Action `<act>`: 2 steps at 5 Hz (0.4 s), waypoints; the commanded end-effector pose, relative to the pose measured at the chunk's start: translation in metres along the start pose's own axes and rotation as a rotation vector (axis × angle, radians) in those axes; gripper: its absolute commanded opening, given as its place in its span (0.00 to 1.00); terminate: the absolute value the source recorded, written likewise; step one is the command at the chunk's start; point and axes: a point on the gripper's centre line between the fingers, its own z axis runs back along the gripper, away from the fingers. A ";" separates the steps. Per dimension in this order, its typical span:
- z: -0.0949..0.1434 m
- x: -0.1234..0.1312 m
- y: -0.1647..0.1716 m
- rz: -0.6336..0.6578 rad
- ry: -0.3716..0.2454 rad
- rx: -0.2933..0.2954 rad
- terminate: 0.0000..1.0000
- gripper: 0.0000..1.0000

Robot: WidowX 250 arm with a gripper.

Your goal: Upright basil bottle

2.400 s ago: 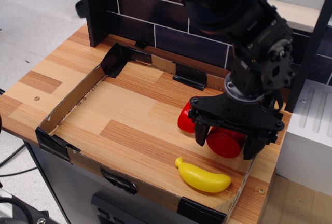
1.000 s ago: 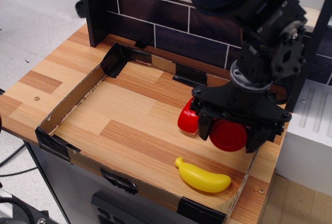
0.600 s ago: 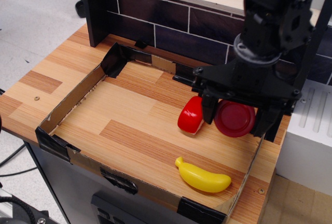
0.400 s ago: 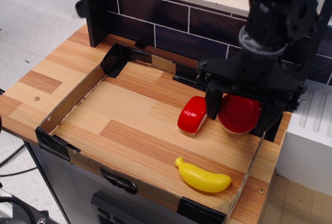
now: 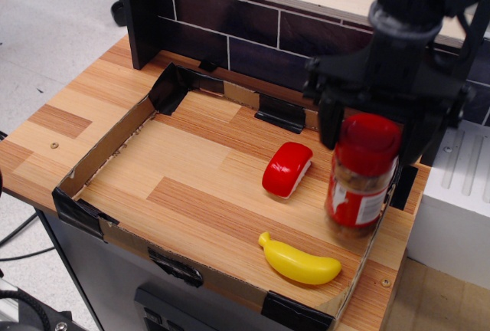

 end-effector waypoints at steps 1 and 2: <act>-0.001 0.025 0.004 0.052 -0.027 0.013 0.00 0.00; -0.007 0.026 0.006 0.059 -0.029 0.027 0.00 0.00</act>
